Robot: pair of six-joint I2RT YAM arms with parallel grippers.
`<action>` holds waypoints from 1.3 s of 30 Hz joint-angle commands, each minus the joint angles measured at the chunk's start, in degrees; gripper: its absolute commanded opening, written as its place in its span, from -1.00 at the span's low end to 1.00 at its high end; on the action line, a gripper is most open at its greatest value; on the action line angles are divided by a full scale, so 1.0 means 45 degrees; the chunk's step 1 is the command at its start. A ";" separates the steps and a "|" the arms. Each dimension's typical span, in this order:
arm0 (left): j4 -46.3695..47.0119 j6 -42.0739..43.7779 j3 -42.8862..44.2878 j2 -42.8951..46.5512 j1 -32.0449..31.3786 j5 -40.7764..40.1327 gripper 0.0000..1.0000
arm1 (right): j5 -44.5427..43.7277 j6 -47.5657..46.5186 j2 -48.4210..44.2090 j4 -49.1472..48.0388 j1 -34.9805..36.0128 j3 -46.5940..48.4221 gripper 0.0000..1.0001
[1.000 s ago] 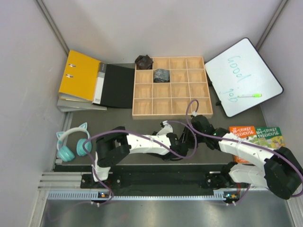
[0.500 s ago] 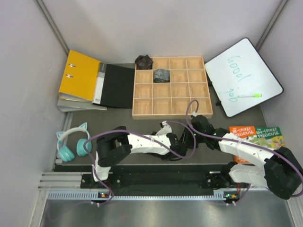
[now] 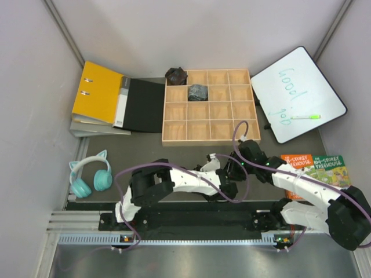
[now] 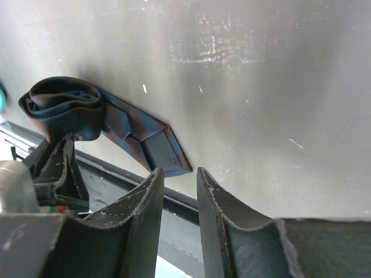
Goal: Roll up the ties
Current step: Roll the tie at the center of the board.
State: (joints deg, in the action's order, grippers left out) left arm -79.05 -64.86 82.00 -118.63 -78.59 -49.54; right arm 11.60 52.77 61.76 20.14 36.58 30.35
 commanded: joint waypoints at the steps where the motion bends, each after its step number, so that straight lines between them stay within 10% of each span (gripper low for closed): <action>1: -0.0891 -0.0294 0.0587 -0.0551 -0.0329 0.0247 -1.00 | -0.0135 -0.0243 -0.0423 -0.0023 -0.0238 -0.0084 -0.39; 19: 0.0046 0.1425 0.1856 -0.1705 -0.0896 0.1047 -0.93 | -0.0057 -0.0399 -0.0911 0.0270 -0.0570 -0.0260 -0.38; 39: 0.2175 0.2500 0.1876 0.1826 -0.0876 0.2630 0.74 | 0.0235 -0.1082 0.0414 0.0621 -0.0589 0.1321 -0.37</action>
State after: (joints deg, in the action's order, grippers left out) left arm -74.24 -54.22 88.66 -118.37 -81.95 -38.15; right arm 12.10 49.47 61.87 24.67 34.30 31.35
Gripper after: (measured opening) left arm 0.788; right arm 0.314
